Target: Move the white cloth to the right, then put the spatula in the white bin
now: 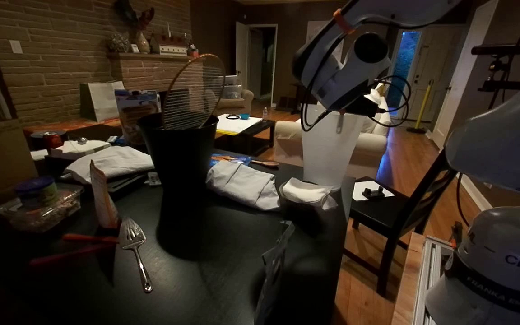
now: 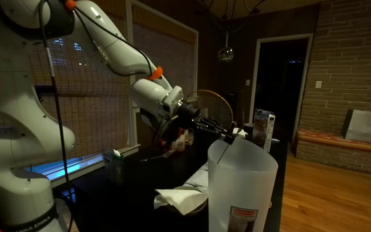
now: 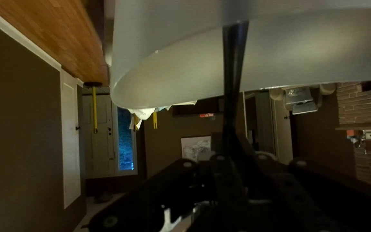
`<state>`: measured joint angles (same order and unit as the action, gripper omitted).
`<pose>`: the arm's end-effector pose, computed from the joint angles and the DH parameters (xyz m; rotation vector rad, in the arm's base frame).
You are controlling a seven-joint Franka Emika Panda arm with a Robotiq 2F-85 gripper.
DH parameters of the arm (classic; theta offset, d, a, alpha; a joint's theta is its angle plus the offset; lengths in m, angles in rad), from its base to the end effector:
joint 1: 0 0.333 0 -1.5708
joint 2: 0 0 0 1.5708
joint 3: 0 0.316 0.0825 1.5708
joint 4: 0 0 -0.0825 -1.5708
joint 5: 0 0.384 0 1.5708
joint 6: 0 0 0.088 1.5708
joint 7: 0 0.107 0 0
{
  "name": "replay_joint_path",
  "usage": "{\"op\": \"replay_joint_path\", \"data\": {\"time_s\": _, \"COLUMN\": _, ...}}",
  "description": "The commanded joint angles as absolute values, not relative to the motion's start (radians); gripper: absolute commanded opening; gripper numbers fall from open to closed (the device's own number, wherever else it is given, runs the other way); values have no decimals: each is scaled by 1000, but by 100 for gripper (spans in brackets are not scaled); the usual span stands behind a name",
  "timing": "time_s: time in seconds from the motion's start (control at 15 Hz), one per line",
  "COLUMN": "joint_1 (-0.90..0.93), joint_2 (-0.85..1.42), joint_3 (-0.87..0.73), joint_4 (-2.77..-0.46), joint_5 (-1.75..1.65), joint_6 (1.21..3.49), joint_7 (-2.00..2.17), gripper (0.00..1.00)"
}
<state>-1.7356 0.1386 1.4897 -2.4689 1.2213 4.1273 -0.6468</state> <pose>0.3681 -0.2396 0.4171 1.7896 -1.2861 1.2859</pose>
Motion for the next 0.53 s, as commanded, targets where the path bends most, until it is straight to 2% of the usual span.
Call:
{"op": "replay_joint_path", "data": {"time_s": 0.0, "joint_1": -1564, "joint_2": 244, "joint_3": 1335, "joint_4": -2447, "joint_5": 1253, "joint_6": 4178, "joint_7": -709, "gripper": 3}}
{"op": "replay_joint_path", "data": {"time_s": 0.33, "joint_1": -1347, "joint_2": 451, "joint_3": 1119, "joint_4": -2351, "joint_5": 1193, "joint_6": 4266, "joint_7": -744, "gripper": 3}}
{"op": "replay_joint_path", "data": {"time_s": 0.4, "joint_1": -1221, "joint_2": 389, "joint_3": 976, "joint_4": -2333, "joint_5": 1220, "joint_6": 4173, "joint_7": -714, "gripper": 3}}
{"op": "replay_joint_path", "data": {"time_s": 0.47, "joint_1": -1160, "joint_2": 410, "joint_3": 913, "joint_4": -2297, "joint_5": 1221, "joint_6": 4150, "joint_7": -715, "gripper": 3}}
